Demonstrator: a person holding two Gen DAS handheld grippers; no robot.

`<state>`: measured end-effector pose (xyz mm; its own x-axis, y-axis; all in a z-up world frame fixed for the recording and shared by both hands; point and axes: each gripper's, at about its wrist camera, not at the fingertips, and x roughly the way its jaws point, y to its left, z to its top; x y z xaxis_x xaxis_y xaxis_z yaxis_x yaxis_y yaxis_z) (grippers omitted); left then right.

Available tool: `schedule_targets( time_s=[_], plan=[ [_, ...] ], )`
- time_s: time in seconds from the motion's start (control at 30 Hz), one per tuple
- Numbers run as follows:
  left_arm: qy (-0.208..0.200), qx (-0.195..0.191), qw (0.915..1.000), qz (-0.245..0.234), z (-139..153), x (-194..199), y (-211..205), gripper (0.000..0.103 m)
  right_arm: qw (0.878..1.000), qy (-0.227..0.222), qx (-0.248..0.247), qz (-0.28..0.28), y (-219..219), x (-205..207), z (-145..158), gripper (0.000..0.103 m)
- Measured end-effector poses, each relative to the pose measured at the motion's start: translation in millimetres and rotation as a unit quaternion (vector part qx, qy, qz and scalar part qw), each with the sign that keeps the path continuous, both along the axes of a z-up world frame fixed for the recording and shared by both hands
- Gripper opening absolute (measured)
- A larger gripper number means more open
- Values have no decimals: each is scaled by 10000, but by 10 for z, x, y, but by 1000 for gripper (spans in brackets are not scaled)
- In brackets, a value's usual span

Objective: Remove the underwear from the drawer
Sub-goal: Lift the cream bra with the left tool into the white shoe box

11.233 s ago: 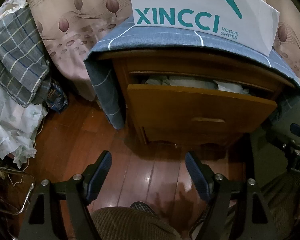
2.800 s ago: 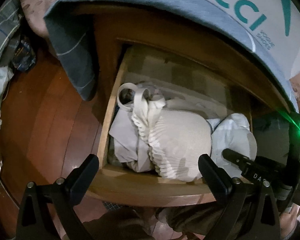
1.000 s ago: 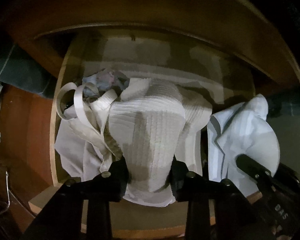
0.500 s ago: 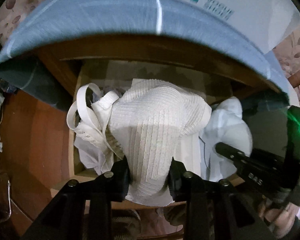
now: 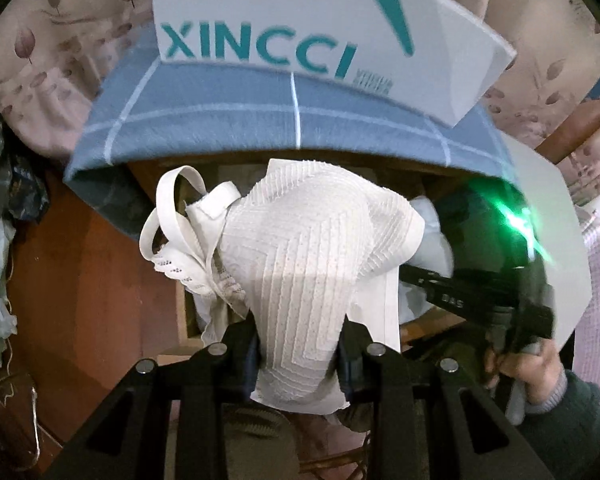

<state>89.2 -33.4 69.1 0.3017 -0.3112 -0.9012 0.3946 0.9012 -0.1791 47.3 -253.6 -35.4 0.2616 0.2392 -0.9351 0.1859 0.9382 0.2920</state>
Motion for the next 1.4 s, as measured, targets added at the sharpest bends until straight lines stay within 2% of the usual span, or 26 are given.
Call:
schedule_targets(
  time_s=[0.2, 0.43, 0.6, 0.8, 0.9, 1.0, 1.2, 1.4],
  plan=[
    [-285, -274, 9992, -33, 445, -148, 171, 31, 10000, -9, 6, 4, -12, -4, -6, 16],
    [-873, -710, 9936, 42, 1185, -136, 350, 31, 10000, -14, 3, 4, -16, 6, -7, 16],
    [-1590, -796, 9840, 128, 1803, 77, 380, 31, 10000, -32, 12, 15, -14, 5, -3, 16],
    [-1983, -1026, 9747, 126, 2293, 633, 234, 31, 10000, -31, 4, 17, -6, 10, -3, 16],
    [-2098, -995, 9726, 93, 2354, 930, 81, 31, 10000, -43, -15, 28, -1, 7, 1, 16],
    [-2078, -1068, 9723, 69, 2284, 1271, -118, 31, 10000, -43, 29, 0, -9, 5, 4, 16],
    [-1716, -808, 9816, 205, 1866, 1875, -419, 31, 9999, -44, 119, -23, -28, -3, 13, 16],
    [-1320, -650, 9880, 468, 1368, 2080, -461, 31, 9998, -42, 202, 24, -50, 14, -6, 16]
  ],
)
